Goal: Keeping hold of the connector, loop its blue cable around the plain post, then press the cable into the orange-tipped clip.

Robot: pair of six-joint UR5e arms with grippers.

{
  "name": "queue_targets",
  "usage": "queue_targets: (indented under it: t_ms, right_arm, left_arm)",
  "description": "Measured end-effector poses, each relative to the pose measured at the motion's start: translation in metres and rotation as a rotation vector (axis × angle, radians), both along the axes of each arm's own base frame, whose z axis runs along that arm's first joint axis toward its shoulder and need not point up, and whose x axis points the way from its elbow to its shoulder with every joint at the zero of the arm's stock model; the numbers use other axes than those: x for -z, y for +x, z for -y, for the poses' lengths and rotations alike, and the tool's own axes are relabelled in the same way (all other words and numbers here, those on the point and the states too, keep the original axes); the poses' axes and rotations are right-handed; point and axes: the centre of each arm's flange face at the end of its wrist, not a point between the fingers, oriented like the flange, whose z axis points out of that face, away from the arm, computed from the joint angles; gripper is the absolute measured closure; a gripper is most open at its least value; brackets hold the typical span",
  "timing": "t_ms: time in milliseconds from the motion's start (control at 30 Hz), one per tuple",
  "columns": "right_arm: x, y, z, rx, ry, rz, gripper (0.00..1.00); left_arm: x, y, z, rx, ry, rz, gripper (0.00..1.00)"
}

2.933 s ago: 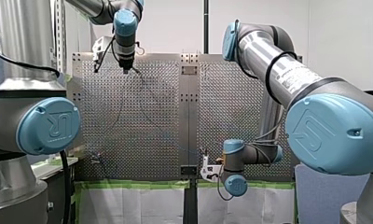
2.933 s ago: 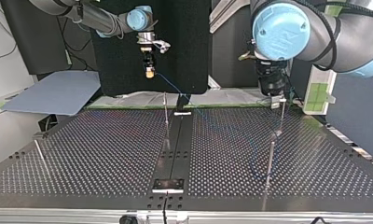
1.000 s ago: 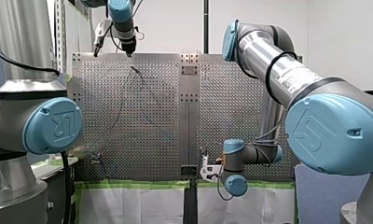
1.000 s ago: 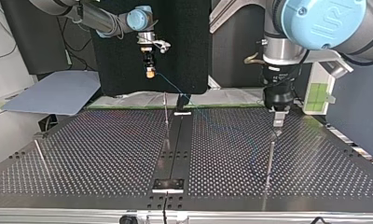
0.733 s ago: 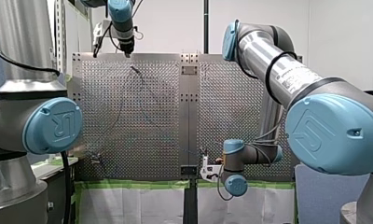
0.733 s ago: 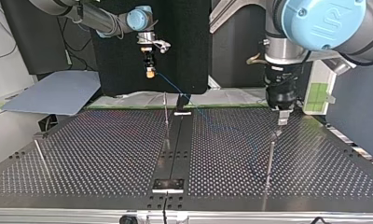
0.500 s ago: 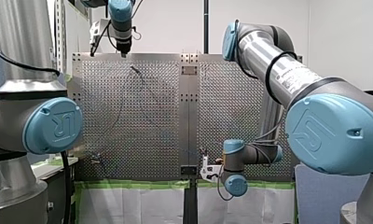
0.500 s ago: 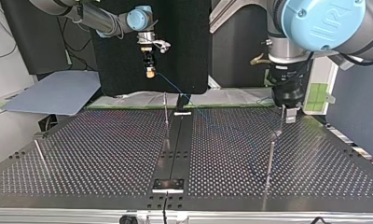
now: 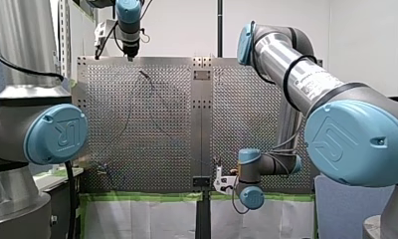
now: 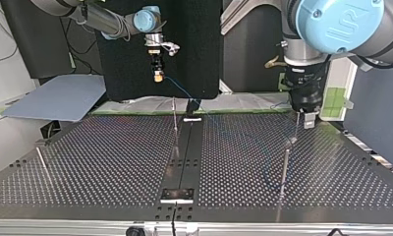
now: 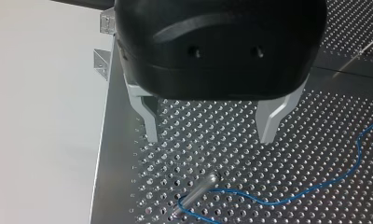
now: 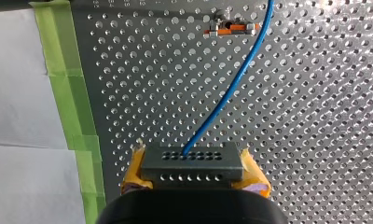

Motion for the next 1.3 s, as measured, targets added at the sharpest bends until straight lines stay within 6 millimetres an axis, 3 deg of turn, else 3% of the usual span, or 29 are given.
queue_targets:
  t_ms: [800,1000,1300]
  right_arm:
    - [0.0,0.0,0.0,0.0,0.001,-0.001,1.0]
    - [0.0,0.0,0.0,0.0,-0.001,0.001,1.0]
    - [0.0,0.0,0.0,0.0,0.0,0.003,1.0]
  left_arm:
    - [0.0,-0.003,0.0,-0.019,0.006,-0.001,0.0]
    - [0.006,0.007,0.012,0.049,0.043,-0.001,0.0]
    - [0.013,0.027,0.05,0.127,0.11,0.027,0.0]
